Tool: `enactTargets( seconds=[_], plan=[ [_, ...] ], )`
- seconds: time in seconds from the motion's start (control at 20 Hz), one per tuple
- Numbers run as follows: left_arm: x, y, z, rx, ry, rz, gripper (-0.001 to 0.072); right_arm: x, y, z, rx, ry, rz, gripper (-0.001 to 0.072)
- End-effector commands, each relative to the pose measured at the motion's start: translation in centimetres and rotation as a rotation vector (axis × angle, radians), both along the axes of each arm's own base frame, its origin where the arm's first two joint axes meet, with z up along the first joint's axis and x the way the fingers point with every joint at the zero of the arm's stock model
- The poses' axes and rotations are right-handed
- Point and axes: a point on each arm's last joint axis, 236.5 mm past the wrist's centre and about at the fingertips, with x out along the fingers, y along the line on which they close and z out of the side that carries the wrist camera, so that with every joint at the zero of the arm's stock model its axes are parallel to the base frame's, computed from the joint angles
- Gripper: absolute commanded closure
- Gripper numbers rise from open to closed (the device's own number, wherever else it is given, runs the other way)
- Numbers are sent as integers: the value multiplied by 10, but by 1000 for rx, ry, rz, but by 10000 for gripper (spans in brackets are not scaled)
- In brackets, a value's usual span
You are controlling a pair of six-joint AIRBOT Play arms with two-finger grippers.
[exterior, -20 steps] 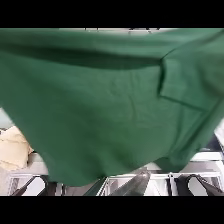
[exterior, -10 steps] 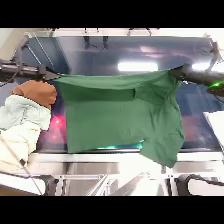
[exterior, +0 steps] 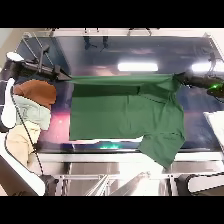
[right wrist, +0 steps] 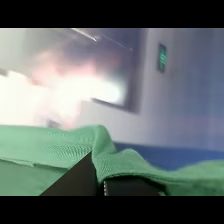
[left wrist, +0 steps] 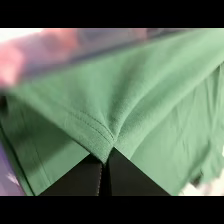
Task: Fold the shirts.
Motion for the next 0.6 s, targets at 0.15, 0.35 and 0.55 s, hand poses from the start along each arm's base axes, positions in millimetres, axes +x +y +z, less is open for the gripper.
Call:
enactTargets(
  seconds=[0.15,0.35,0.55],
  plan=[
    [-45,-25,-59,-15,228,-25,699,-34,-17,-52,-157,126,122,693],
    [-53,-38,-64,-16,252,-46,554,-45,-16,-56,-176,150,165,323],
    [-71,2,-48,87,397,-43,418,-89,-48,-49,-179,324,152,428]
  ],
)
